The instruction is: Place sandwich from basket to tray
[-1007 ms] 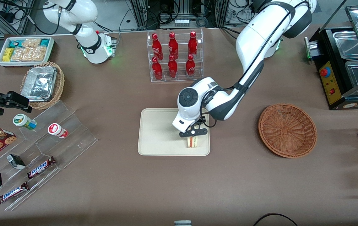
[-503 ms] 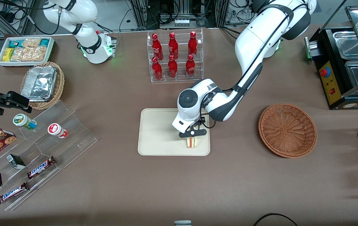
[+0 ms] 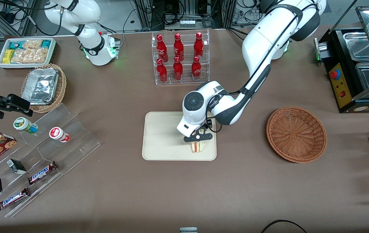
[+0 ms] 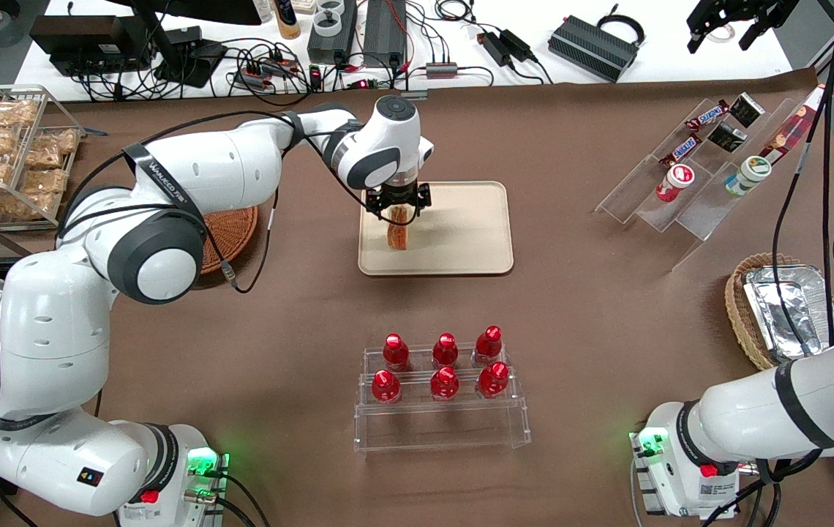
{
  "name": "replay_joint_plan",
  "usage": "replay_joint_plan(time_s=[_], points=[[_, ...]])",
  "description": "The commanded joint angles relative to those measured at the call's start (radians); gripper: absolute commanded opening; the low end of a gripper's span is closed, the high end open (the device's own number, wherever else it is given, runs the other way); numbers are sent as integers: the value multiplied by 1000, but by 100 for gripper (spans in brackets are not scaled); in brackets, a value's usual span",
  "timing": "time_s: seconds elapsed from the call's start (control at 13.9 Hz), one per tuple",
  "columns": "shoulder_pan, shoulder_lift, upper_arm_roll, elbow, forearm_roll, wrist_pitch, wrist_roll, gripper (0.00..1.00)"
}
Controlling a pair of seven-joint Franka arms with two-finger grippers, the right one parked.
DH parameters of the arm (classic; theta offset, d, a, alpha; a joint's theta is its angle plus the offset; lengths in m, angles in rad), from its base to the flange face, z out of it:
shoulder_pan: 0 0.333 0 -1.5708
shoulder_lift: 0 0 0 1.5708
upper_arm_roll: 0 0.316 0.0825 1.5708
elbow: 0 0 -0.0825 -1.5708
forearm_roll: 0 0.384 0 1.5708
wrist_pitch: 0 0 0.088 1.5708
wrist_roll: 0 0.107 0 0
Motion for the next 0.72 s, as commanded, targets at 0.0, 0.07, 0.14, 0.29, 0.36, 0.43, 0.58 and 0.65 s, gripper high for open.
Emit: replay_joint_plan(time_s=[0.0, 0.07, 0.14, 0.29, 0.36, 0.43, 0.58, 0.65], points=[[-12, -82, 1, 1, 8, -38, -64, 100], [-10, -123, 1, 0, 4, -77, -72, 100], [-10, -166, 0, -2, 1, -134, -80, 100], [-6, -255, 0, -2, -10, -267, -86, 100], [3, -301, 0, 0, -34, -310, -80, 100], [13, -341, 3, -2, -60, -340, -71, 100], [20, -392, 12, 0, -73, -392, -65, 100], [22, -413, 20, 0, -73, -419, -65, 100]])
